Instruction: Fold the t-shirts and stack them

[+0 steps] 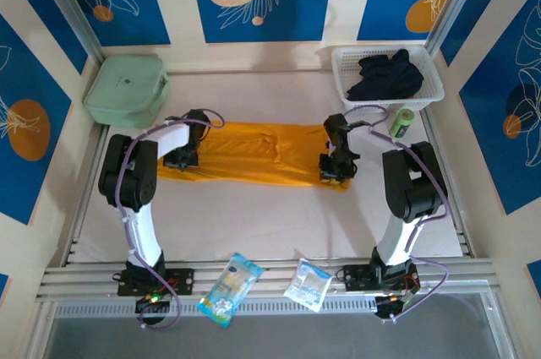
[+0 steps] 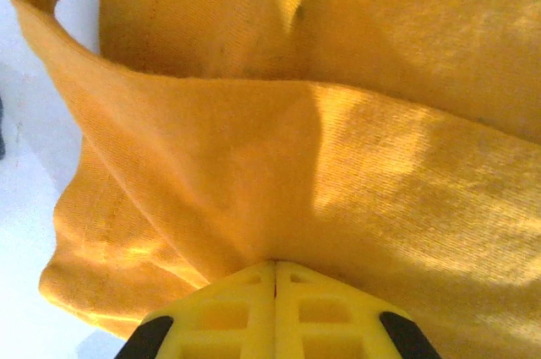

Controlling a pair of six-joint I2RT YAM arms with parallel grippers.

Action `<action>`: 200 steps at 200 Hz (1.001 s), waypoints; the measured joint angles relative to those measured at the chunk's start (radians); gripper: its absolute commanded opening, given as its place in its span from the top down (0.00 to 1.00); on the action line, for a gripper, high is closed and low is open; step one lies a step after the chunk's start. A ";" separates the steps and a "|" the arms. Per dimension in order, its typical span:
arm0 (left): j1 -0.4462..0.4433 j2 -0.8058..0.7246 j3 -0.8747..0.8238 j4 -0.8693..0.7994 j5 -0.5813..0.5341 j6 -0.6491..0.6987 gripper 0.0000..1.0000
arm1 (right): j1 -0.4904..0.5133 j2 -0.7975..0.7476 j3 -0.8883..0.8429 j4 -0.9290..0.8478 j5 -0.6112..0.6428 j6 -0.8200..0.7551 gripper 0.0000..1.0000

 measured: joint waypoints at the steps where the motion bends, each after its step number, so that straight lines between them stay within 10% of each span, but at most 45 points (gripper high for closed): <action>1: 0.000 0.000 0.000 0.000 -0.001 0.000 0.95 | -0.002 0.000 0.003 -0.002 0.004 -0.002 0.80; 90: 0.000 0.018 0.000 -0.014 -0.047 0.000 0.95 | -0.091 0.005 0.126 -0.011 0.089 -0.127 0.80; 156: -0.038 -0.079 0.222 -0.137 -0.014 0.017 0.59 | 0.049 -0.140 0.084 -0.058 0.092 -0.027 0.81; 200: -0.042 -0.025 0.550 -0.185 -0.005 0.058 0.78 | 0.124 -0.102 0.062 -0.018 0.045 0.103 1.00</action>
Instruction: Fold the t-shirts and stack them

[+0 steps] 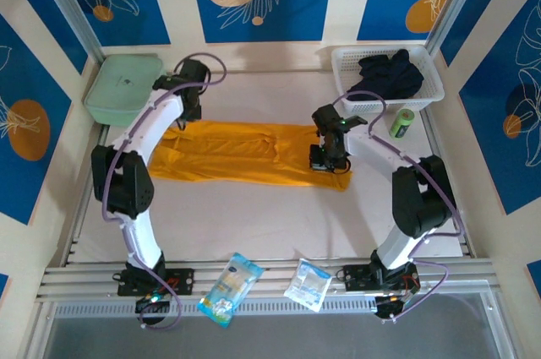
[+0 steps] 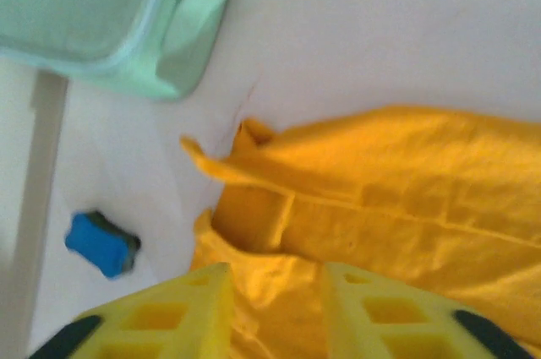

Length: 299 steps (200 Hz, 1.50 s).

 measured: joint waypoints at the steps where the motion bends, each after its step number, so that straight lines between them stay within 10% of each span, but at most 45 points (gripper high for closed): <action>1: 0.000 0.004 0.007 -0.001 0.000 0.003 0.79 | 0.000 0.002 0.000 0.000 -0.002 -0.001 1.00; 72: 0.005 0.465 0.277 0.003 0.042 0.102 0.89 | -0.007 0.105 0.001 0.034 0.002 0.065 1.00; 187: 0.005 0.412 0.074 0.065 0.050 0.089 0.90 | -0.058 0.292 0.174 0.047 -0.002 0.063 1.00; 299: -0.099 -0.065 -0.647 0.138 0.203 -0.122 0.85 | -0.157 0.953 1.292 -0.237 -0.051 -0.122 1.00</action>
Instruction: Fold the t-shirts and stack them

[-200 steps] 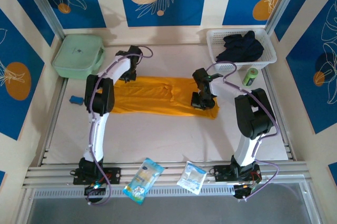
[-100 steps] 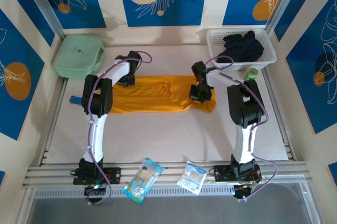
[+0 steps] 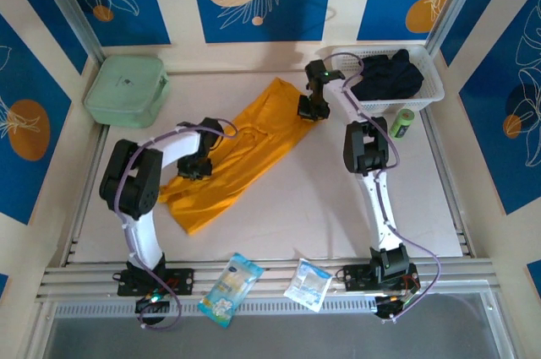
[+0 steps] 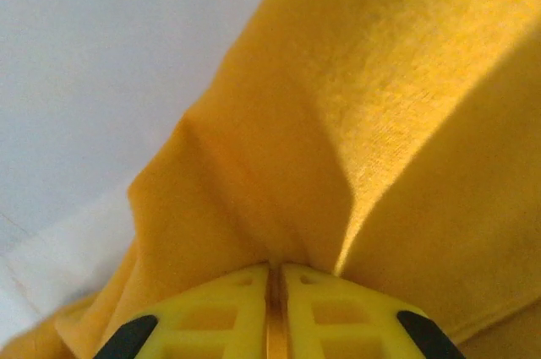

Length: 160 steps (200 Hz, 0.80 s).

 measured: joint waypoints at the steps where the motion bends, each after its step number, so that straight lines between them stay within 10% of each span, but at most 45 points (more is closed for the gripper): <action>1: -0.001 -0.004 -0.004 0.001 0.003 -0.002 0.85 | -0.002 0.011 0.020 -0.005 -0.003 -0.003 1.00; 80: -0.178 -0.264 -0.176 0.039 0.209 -0.186 0.53 | -0.081 0.123 0.201 -0.041 -0.225 -0.002 0.96; 160: -0.132 -0.413 -0.066 -0.067 0.100 -0.147 0.60 | 0.014 -0.590 -0.653 0.229 -0.113 0.095 0.91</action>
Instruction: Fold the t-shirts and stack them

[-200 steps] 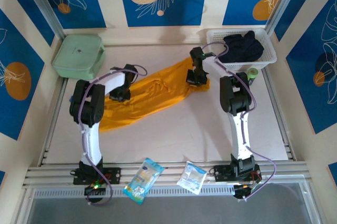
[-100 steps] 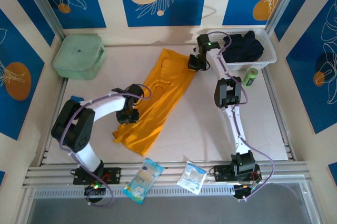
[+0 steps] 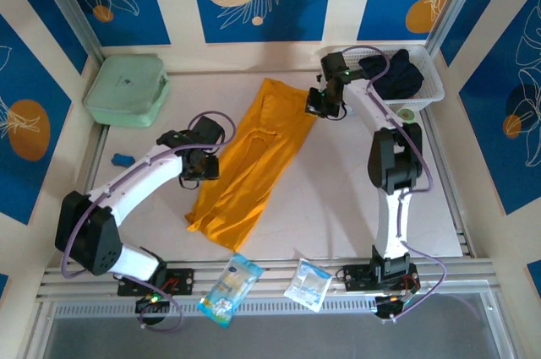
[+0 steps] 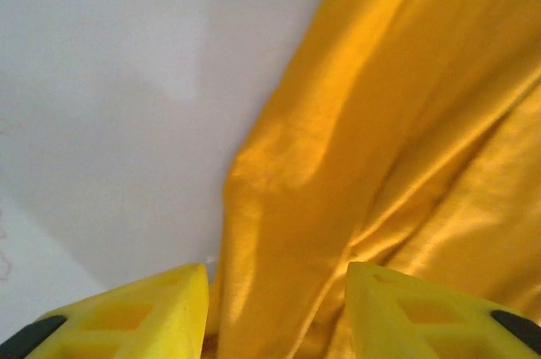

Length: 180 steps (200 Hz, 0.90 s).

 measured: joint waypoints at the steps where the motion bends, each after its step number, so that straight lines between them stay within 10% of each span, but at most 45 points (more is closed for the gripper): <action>1: 0.002 0.004 -0.004 0.003 0.000 0.000 0.60 | 0.004 -0.011 -0.011 0.004 0.001 0.006 0.91; 77: 0.044 0.242 -0.068 0.193 0.035 0.093 0.73 | 0.208 -0.028 -0.295 0.095 -0.002 0.319 1.00; 180: 0.007 0.108 -0.317 0.456 0.083 -0.030 0.74 | 0.193 0.304 0.126 -0.042 0.077 0.314 1.00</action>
